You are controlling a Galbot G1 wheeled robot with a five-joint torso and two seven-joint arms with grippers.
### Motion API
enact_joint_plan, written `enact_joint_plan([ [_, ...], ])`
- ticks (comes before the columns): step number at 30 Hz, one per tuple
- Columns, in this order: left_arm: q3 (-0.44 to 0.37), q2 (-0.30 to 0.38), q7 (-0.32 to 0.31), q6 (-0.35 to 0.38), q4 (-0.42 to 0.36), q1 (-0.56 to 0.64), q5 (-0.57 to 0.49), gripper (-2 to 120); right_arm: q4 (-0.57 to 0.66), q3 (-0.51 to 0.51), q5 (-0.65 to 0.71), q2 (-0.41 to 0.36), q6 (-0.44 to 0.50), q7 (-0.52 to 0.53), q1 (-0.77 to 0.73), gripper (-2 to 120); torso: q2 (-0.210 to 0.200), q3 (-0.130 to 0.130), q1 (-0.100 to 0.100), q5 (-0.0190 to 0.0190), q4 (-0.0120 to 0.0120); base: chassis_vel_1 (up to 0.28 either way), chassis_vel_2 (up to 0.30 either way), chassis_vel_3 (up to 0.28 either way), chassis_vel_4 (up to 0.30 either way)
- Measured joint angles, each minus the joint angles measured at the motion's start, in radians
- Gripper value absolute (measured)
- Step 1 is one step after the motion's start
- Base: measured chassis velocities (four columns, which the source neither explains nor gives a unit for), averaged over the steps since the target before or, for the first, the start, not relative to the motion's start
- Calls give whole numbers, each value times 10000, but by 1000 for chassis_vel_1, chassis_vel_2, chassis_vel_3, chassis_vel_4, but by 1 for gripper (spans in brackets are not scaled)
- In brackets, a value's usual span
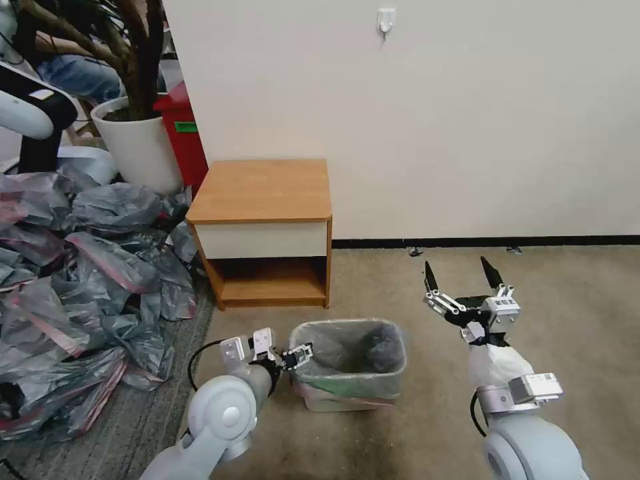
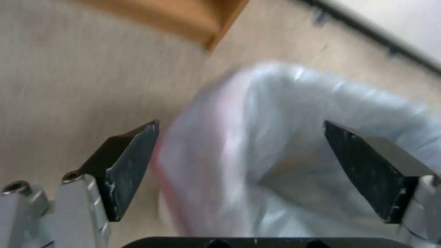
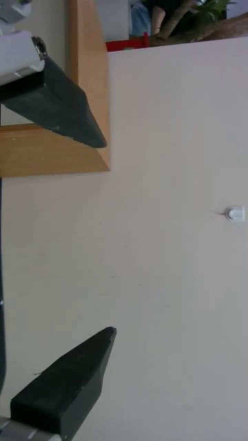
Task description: Pick up the garbage bag from the table and place it over the trash can.
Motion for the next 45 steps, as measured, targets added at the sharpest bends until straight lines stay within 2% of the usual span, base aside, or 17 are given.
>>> enact_joint_plan([
  [3, -511, 204, 1819, -1153, -162, 441, 1662, 88, 107, 171, 102, 44, 289, -175, -134, 100, 0, 0, 0, -2, 0, 0, 0, 0, 0],
  [4, -511, 204, 1819, -1153, -162, 441, 1662, 88, 107, 171, 102, 44, 289, -175, -134, 100, 0, 0, 0, -2, 0, 0, 0, 0, 0],
  [5, -654, 274, 2187, -1456, -221, 580, 2146, 88, 109, 205, 67, 44, 447, -214, -174, 100, 0, 0, 0, -1, -1, 0, 0, 0, 0],
  [6, -858, 372, 2666, -1973, -334, 823, 2808, 88, 110, 241, -27, 39, 698, -246, -242, 100, 0, 0, 0, -1, 0, 0, 0, 0, 0],
  [8, -1254, 487, 3234, -2800, -593, 1306, 3908, 91, 117, 253, -168, 43, 1065, -260, -401, 100, 0, -1, 0, -1, 0, 0, 0, 0, 0],
  [9, -1254, 487, 3234, -2800, -593, 1306, 3908, 91, 117, 253, -168, 43, 1065, -260, -401, 100, 0, -1, 0, -1, 0, 0, 0, 0, 0],
  [11, -1834, 441, 3856, -3852, -802, 2011, 5353, 97, 144, 190, -449, 126, 1365, -144, -623, 100, 0, -1, 0, -1, 1, 0, 0, 0, 0],
  [12, -1834, 441, 3856, -3852, -802, 2011, 5353, 97, 144, 190, -449, 126, 1365, -144, -623, 100, 0, -1, 0, -1, 1, 0, 0, 0, 0],
  [14, -2461, 151, 4390, -4743, -930, 2583, 6527, 99, 145, 157, -715, 228, 1552, -78, -816, 100, 0, -1, 0, 0, 1, 0, 0, 0, 0],
  [18, -2823, -138, 4594, -5203, -1030, 2945, 7058, 100, 176, 162, -858, 311, 1535, -85, -974, 100, 0, 0, 0, 0, 1, 0, 0, 0, 0],
  [20, -3446, -816, 4932, -6089, -1149, 3632, 7877, 100, 193, 163, -1163, 546, 1127, -146, -1206, 100, 0, -1, 0, 0, 1, 0, 0, 0, 0],
  [22, -3573, -977, 5019, -6318, -1129, 3782, 8124, 100, 156, 164, -1294, 609, 982, -194, -1233, 100, 0, -1, 0, -1, 2, 0, 0, 0, 0],
  [25, -3767, -1403, 5149, -6866, -720, 4027, 8619, 100, -72, 199, -1589, 748, 448, -642, -1298, 100, 0, -1, 0, -1, 0, 0, 0, 0, 0],
  [34, -3686, -1725, 5162, -7292, 35, 3942, 9030, 100, -827, 167, -1844, 979, -60, -990, -1111, 100, 0, -1, 0, 0, 0, 0, 0, 0, 0],
  [45, -3501, -1821, 5108, -7289, 191, 3906, 9052, 100, -995, 170, -1851, 990, -38, -967, -1018, 100, 0, -1, 0, 0, 0, 0, 0, 0, 0],
])
